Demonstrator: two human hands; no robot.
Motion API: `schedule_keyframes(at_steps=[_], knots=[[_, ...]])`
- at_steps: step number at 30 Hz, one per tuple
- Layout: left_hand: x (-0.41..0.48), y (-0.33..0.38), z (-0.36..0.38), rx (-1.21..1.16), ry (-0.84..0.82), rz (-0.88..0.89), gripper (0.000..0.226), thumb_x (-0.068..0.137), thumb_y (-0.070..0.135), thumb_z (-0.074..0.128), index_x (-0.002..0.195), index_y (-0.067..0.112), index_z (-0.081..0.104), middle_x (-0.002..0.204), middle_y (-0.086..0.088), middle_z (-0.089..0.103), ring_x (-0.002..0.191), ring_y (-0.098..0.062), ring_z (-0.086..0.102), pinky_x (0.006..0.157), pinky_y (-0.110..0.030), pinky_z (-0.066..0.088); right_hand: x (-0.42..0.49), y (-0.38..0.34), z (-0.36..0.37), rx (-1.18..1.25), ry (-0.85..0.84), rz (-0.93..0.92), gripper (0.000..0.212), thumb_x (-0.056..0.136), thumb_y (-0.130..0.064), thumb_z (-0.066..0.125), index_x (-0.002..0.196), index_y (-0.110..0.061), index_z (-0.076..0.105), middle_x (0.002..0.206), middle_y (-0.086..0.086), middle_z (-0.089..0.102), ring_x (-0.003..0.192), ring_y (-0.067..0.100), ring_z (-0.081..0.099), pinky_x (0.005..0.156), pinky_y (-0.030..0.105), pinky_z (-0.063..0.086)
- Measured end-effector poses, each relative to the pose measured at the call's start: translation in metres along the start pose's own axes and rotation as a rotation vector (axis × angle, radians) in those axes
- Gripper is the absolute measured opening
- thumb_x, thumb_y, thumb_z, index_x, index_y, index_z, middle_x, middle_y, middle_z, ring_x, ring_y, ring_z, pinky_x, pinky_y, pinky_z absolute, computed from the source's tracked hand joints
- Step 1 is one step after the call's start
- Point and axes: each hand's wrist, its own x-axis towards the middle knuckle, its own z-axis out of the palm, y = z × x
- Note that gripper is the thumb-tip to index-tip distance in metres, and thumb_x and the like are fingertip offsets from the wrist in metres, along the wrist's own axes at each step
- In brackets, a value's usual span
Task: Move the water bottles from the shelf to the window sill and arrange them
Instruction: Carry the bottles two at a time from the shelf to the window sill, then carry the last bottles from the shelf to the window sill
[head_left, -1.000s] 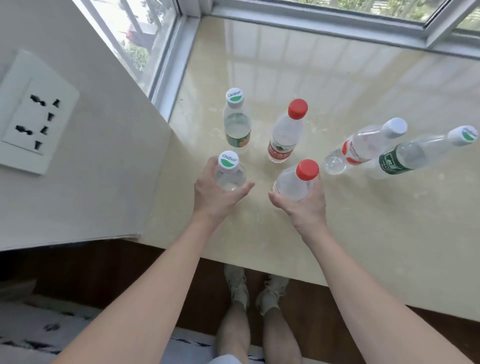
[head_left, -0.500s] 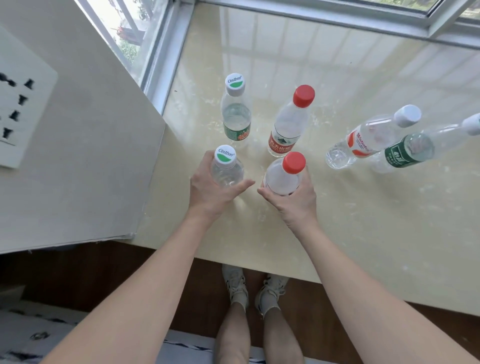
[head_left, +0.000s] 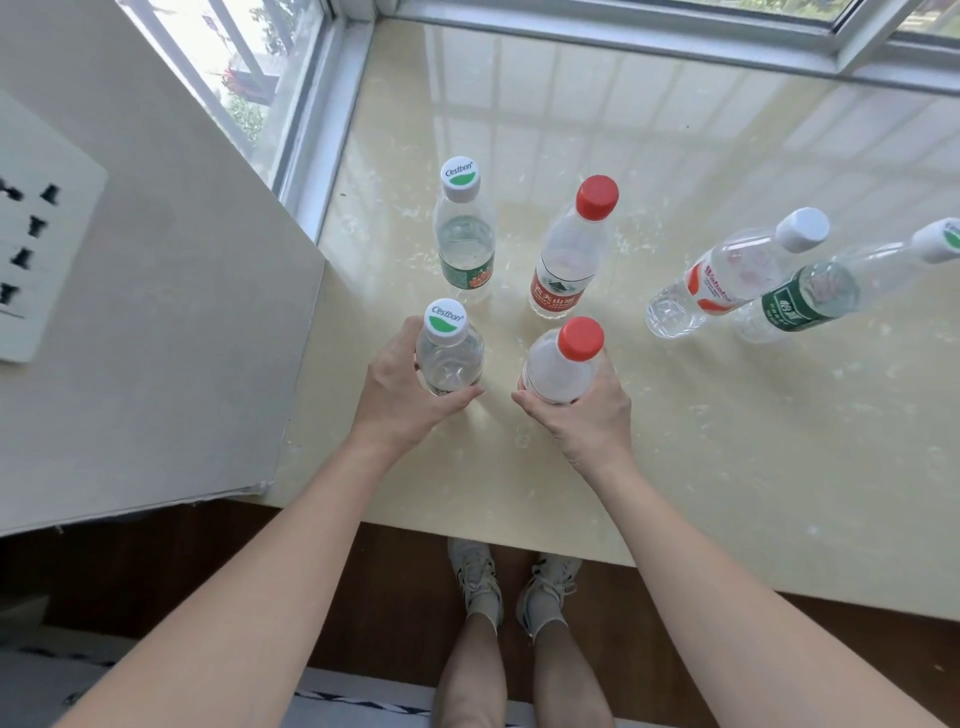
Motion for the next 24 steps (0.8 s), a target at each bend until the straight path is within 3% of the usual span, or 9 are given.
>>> schedule_keyframes(at_steps=[4,9,13,15,17,20,24], knots=[[0.001,0.0,-0.001,0.018,-0.028,-0.03,0.071,0.061,0.036,0.092,0.12,0.017,0.058,0.098,0.019,0.062,0.091,-0.001,0.057,0.077,0.0,0.037,-0.003,-0.002,0.0,0.015,-0.003,0.022,0.066,0.06,-0.029,0.095,0.109,-0.034,0.052,0.1,-0.014,0.063,0.098,0.012,0.059,0.087,0.024,0.045],[0.0,0.002,-0.01,0.036,-0.161,-0.117,0.076,0.06,0.032,0.093,0.125,0.025,0.052,0.103,0.029,0.056,0.099,0.002,0.053,0.078,0.0,0.035,-0.002,0.0,-0.005,-0.017,-0.098,0.063,0.074,0.057,-0.027,0.095,0.118,-0.035,0.052,0.109,-0.015,0.063,0.102,0.007,0.057,0.084,0.011,0.041],[-0.004,0.016,-0.039,0.277,-0.333,-0.22,0.086,0.076,0.025,0.079,0.146,0.035,0.031,0.125,0.016,0.047,0.102,-0.01,0.047,0.08,-0.024,0.038,-0.002,-0.005,-0.029,-0.151,-0.207,0.127,0.092,0.062,-0.014,0.082,0.143,-0.034,0.042,0.132,-0.012,0.057,0.123,0.011,0.052,0.1,0.029,0.045],[-0.005,0.028,-0.058,0.45,-0.345,-0.207,0.086,0.082,0.022,0.07,0.151,0.036,0.022,0.143,0.01,0.043,0.106,-0.021,0.053,0.079,-0.032,0.042,-0.004,-0.018,-0.049,-0.287,-0.249,0.119,0.097,0.066,-0.006,0.075,0.15,-0.032,0.035,0.144,-0.008,0.05,0.132,0.018,0.048,0.103,0.034,0.044],[-0.004,0.048,-0.077,0.577,-0.326,-0.174,0.083,0.085,0.021,0.064,0.153,0.037,0.019,0.148,0.006,0.04,0.116,-0.026,0.054,0.083,-0.036,0.045,-0.005,-0.038,-0.069,-0.445,-0.295,0.084,0.093,0.074,-0.003,0.07,0.153,-0.03,0.03,0.15,-0.005,0.043,0.133,0.022,0.046,0.101,0.036,0.045],[-0.004,0.084,-0.101,0.698,-0.198,-0.073,0.069,0.086,0.02,0.06,0.149,0.03,0.035,0.145,0.004,0.046,0.122,-0.026,0.051,0.093,-0.04,0.043,-0.007,-0.079,-0.096,-0.635,-0.317,-0.023,0.077,0.084,-0.007,0.06,0.152,-0.027,0.032,0.147,-0.003,0.042,0.13,0.025,0.046,0.095,0.038,0.048],[-0.002,0.14,-0.123,0.737,0.012,0.098,0.053,0.077,0.021,0.071,0.129,0.02,0.061,0.13,0.0,0.062,0.117,-0.029,0.058,0.088,-0.045,0.047,-0.003,-0.146,-0.122,-0.763,-0.24,-0.256,0.056,0.086,-0.008,0.054,0.141,-0.021,0.047,0.132,0.003,0.053,0.119,0.029,0.051,0.088,0.037,0.045]])
